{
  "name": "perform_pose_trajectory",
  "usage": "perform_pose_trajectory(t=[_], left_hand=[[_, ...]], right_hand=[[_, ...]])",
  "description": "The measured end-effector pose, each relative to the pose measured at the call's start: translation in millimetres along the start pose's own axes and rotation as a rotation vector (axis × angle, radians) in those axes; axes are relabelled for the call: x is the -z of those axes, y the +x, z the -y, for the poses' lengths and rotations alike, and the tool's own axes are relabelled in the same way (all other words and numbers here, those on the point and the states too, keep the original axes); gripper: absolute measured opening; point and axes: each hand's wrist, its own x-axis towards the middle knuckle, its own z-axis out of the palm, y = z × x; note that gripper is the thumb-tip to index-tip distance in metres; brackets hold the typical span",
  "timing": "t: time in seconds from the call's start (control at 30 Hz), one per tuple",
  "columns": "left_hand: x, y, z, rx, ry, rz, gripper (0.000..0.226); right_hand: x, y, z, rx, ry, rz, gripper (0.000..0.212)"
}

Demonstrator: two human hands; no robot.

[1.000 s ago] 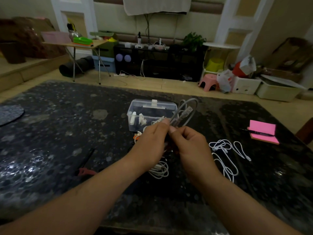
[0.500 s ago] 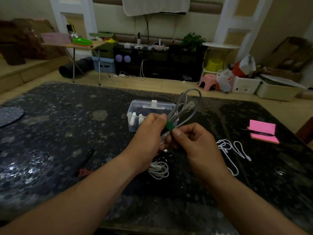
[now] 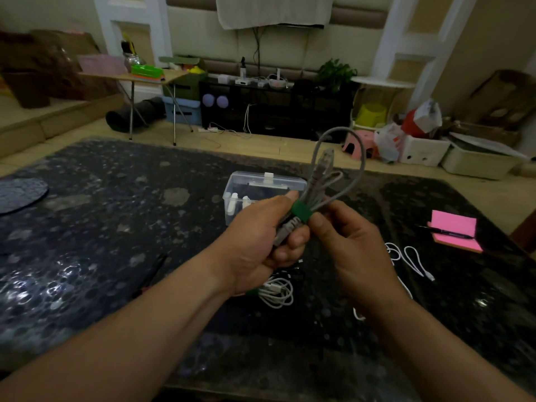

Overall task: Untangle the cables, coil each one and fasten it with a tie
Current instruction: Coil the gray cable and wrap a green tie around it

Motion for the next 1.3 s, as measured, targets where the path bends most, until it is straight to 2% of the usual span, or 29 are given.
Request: perform_pose_trajectory(t=[0.27, 0.47, 0.67, 0.77, 0.87, 0.93, 1.0, 1.1, 1.2, 1.3], left_hand=[[12, -6, -7, 0.109, -0.164, 0.256, 0.040], [11, -9, -12, 0.143, -0.135, 0.223, 0.046], [7, -8, -16, 0.067, 0.163, -0.094, 0.044], [10, -4, -10, -0.076, 0.324, -0.246, 0.037], [9, -2, 3, -0.273, 0.687, -0.448, 0.042], [4, -4, 11, -0.387, 0.829, -0.500, 0.041], [1, -6, 14, -0.406, 0.893, -0.458, 0.031], [2, -11, 14, -0.282, 0.955, -0.261, 0.014], [8, -14, 9, -0.205, 0.983, -0.164, 0.021], [11, -16, 6, -0.215, 0.998, -0.125, 0.022]], right_hand=[[-2, 0, 12, 0.008, 0.042, 0.144, 0.034], [-8, -3, 15, 0.042, 0.091, 0.086, 0.020], [-13, -10, 7, 0.024, 0.005, 0.004, 0.012], [-18, -11, 3, 0.010, -0.063, -0.058, 0.012], [-24, -9, 0, -0.003, -0.123, -0.125, 0.013], [-26, -5, -2, -0.014, -0.171, -0.176, 0.016], [-25, -3, -3, -0.025, -0.182, -0.195, 0.018], [-19, 0, -3, -0.061, -0.153, -0.176, 0.018], [-10, 3, -3, -0.107, -0.139, -0.128, 0.019], [-5, 1, -3, -0.108, -0.134, -0.070, 0.020]])
